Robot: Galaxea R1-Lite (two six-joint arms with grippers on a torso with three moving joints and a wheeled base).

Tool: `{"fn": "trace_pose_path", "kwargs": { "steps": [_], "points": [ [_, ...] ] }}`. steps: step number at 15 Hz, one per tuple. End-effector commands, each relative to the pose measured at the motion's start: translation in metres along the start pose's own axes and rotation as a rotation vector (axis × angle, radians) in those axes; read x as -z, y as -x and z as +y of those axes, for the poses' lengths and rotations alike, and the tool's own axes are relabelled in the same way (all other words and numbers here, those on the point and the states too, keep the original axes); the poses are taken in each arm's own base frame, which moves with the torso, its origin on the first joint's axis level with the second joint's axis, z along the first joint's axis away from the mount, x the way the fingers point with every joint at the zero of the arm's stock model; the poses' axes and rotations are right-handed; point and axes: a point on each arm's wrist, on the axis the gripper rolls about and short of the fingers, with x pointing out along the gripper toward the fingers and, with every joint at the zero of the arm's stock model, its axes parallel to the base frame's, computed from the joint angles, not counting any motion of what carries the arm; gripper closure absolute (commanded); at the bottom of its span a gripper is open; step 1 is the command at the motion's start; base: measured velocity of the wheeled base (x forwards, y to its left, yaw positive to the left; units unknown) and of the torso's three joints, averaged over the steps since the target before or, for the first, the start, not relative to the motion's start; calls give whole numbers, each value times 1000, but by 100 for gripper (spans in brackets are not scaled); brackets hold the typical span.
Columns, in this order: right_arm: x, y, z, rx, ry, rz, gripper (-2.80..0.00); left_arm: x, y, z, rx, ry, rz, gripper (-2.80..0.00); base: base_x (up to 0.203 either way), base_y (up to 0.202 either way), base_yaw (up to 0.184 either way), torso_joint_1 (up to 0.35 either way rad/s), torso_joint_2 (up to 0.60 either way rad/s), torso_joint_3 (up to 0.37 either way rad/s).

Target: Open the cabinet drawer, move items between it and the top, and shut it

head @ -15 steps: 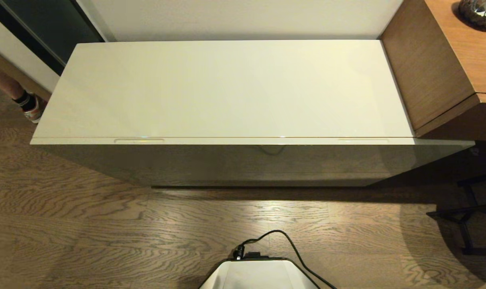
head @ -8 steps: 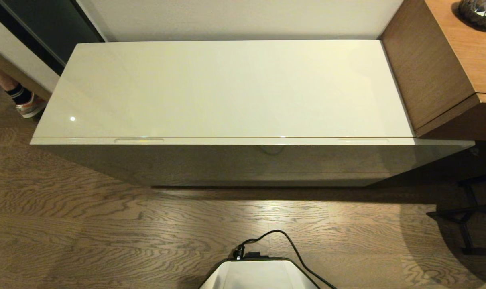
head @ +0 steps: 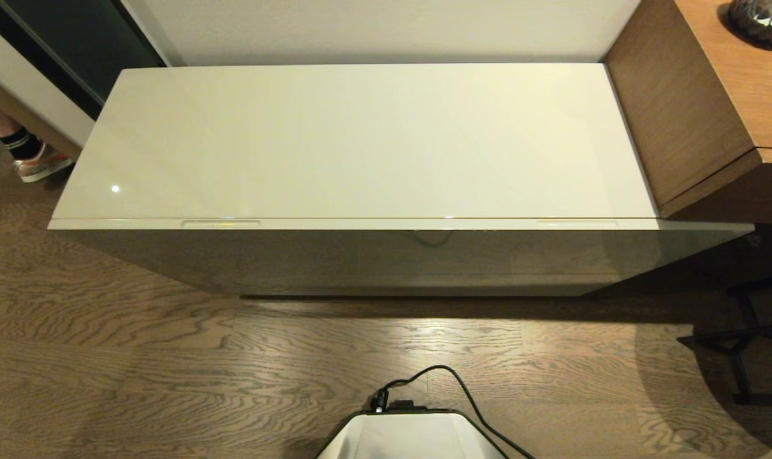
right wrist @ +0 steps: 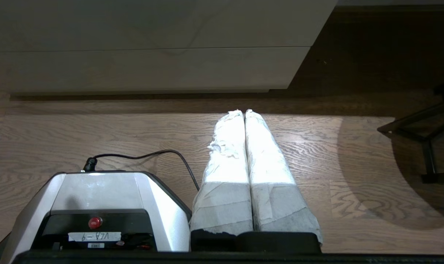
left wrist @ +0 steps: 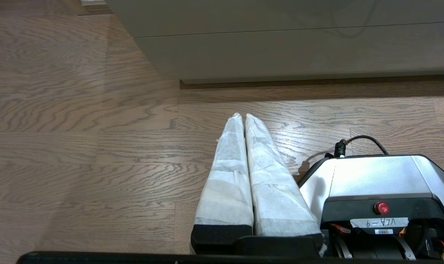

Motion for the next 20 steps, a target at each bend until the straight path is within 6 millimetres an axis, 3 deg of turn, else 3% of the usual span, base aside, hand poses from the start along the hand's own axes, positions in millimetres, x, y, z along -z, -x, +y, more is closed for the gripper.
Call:
{"fn": "trace_pose_path", "kwargs": {
  "steps": [1,20],
  "points": [
    [1,1,0,-2,0,-10,0,0,0,0,1,0,2,0,0,0,0,0,0,0],
    [1,1,0,0,0,-10,0,0,0,0,0,0,2,0,0,0,0,0,0,0]
  ]
}}
